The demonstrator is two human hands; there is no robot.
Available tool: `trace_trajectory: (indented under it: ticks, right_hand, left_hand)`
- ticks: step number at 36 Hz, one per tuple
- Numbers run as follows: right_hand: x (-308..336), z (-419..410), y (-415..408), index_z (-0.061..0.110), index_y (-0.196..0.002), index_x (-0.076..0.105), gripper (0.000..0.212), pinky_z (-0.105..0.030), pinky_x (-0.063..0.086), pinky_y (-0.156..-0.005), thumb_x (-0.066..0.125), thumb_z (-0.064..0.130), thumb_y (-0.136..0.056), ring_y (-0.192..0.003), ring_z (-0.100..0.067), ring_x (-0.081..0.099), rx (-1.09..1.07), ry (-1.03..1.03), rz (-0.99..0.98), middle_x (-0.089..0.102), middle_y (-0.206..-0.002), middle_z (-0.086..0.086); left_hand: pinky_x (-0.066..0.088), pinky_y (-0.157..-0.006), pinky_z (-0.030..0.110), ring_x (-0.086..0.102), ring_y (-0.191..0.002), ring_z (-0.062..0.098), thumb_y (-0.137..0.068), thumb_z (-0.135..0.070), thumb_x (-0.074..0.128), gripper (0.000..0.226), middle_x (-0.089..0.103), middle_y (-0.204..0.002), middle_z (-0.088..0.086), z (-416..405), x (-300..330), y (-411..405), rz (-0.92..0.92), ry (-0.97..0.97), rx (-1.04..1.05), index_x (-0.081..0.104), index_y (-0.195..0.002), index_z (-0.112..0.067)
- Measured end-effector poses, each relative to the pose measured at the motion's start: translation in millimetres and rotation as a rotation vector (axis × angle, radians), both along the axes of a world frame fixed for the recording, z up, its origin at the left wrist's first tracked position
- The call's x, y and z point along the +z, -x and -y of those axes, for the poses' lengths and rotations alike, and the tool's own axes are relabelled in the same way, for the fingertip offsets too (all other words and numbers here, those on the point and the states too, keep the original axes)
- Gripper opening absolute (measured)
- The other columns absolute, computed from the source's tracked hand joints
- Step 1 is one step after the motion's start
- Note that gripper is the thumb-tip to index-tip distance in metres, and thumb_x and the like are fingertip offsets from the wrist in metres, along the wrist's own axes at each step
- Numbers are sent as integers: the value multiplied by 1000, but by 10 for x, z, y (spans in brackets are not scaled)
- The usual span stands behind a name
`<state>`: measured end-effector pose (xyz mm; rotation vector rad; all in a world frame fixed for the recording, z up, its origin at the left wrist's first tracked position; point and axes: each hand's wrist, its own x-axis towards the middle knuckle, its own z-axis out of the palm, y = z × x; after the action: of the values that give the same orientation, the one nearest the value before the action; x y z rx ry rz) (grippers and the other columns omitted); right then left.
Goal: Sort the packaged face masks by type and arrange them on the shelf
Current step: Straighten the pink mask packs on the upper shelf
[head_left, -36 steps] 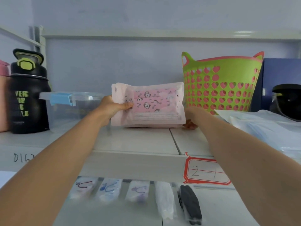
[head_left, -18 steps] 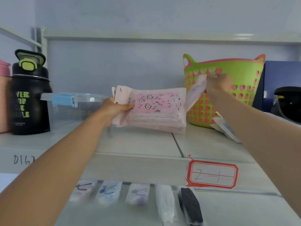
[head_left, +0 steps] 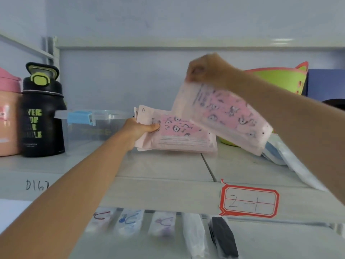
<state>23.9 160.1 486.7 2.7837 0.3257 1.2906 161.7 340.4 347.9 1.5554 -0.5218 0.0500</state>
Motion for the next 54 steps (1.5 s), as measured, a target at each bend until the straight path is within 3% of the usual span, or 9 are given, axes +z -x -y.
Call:
trace_trajectory:
  ticks: [7,14,24,28,35,40,44,50,54]
  right_hand:
    - [-601,-29,-635,11,-96,67,21,-30,43,-77,67,29,-85,-90,-20,58,-57,-50,-242,65,-95,-2]
    - [-971,69,-928,15,-97,57,29,-29,35,-69,71,36,-82,-84,-16,52,47,-285,-133,58,-88,4]
    - [-952,-73,-1002,21,-104,55,34,-30,42,-75,71,39,-81,-79,-11,52,191,-454,-14,63,-92,7]
    - [-774,0,-846,21,-109,60,41,-38,42,-93,61,54,-85,-103,-18,55,-12,-411,-3,60,-111,2]
    - [-656,315,-20,14,-149,29,102,-45,23,-114,58,74,-72,-143,-29,25,-385,-481,-623,25,-157,-5]
    - [-778,421,24,10,-147,28,104,-51,42,-102,75,58,-67,-121,-36,53,-376,-697,-780,36,-150,-12]
    - [-790,525,135,10,-120,47,58,-52,49,-95,79,24,-74,-87,-28,65,-130,-956,-818,62,-117,-13]
    - [-868,597,7,2,-119,61,56,-36,57,-78,83,12,-68,-94,-25,67,-137,-1169,-743,68,-115,-13]
    - [-1003,701,-148,3,-122,55,62,-34,54,-86,84,22,-70,-98,-23,63,-94,-1338,-490,66,-110,-10]
  left_hand:
    - [48,-55,23,62,-71,10,-90,-18,68,17,66,-91,1,10,-6,66,-9,5,-16,62,-105,-12]
    - [55,-77,32,67,-87,16,-89,-42,65,23,70,-96,-3,42,14,56,12,-26,-61,64,-95,-20]
    - [54,-91,37,69,-94,17,-68,-2,84,37,74,-95,-1,90,-85,1,49,-78,-130,68,-97,-17]
    - [52,-90,36,67,-95,20,-67,1,84,39,71,-99,3,73,-88,-62,45,-58,-45,66,-99,-14]
    - [57,-81,42,68,-96,26,-65,4,84,49,70,-107,10,30,-82,-181,-65,-1,63,65,-109,-5]
    - [55,-80,40,67,-95,27,-67,5,82,46,70,-106,12,17,-69,-184,-92,9,104,65,-110,-1]
    - [53,-77,39,66,-95,28,-68,6,81,49,69,-109,14,24,-78,-211,-99,5,121,63,-113,1]
    - [55,-73,41,67,-91,27,-71,6,79,46,68,-108,12,24,-55,-180,-118,4,117,62,-113,1]
    - [54,-81,42,66,-97,29,-74,9,74,44,69,-112,12,10,-51,-182,-137,31,89,64,-115,-4]
